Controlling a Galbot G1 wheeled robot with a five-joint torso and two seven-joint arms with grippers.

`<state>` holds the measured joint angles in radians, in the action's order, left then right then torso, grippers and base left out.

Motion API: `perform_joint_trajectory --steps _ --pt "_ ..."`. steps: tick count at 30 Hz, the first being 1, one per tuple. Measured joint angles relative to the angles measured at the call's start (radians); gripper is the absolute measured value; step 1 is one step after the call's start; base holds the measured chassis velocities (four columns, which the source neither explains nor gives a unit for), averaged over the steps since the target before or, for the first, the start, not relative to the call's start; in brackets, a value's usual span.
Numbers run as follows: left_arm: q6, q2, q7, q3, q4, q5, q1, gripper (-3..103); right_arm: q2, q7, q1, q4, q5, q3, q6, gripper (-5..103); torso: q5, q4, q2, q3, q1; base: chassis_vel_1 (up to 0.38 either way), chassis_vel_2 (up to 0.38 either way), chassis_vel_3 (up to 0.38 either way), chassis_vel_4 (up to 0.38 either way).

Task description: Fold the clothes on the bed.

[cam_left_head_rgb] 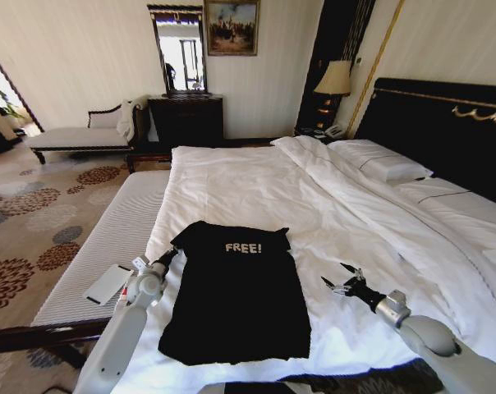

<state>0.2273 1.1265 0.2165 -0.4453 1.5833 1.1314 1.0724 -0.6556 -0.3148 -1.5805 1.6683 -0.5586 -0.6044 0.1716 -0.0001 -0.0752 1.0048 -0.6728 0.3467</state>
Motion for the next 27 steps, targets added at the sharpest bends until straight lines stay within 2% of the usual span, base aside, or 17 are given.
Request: perform_joint_trajectory --steps 11,27 --pt "0.012 -0.035 0.004 0.007 -0.004 0.008 -0.033 0 -0.005 -0.003 0.004 -0.006 0.003 0.006 0.003 100 -0.0001 -0.0003 0.0 0.0 0.0 0.0 0.0 0.0 0.0" --pt "0.038 -0.159 0.033 0.065 0.014 0.046 -0.067 0 -0.001 -0.013 0.042 -0.025 -0.005 0.024 0.008 100 0.0001 -0.0001 0.0 0.0 0.0 0.0 0.0 0.0 0.0"
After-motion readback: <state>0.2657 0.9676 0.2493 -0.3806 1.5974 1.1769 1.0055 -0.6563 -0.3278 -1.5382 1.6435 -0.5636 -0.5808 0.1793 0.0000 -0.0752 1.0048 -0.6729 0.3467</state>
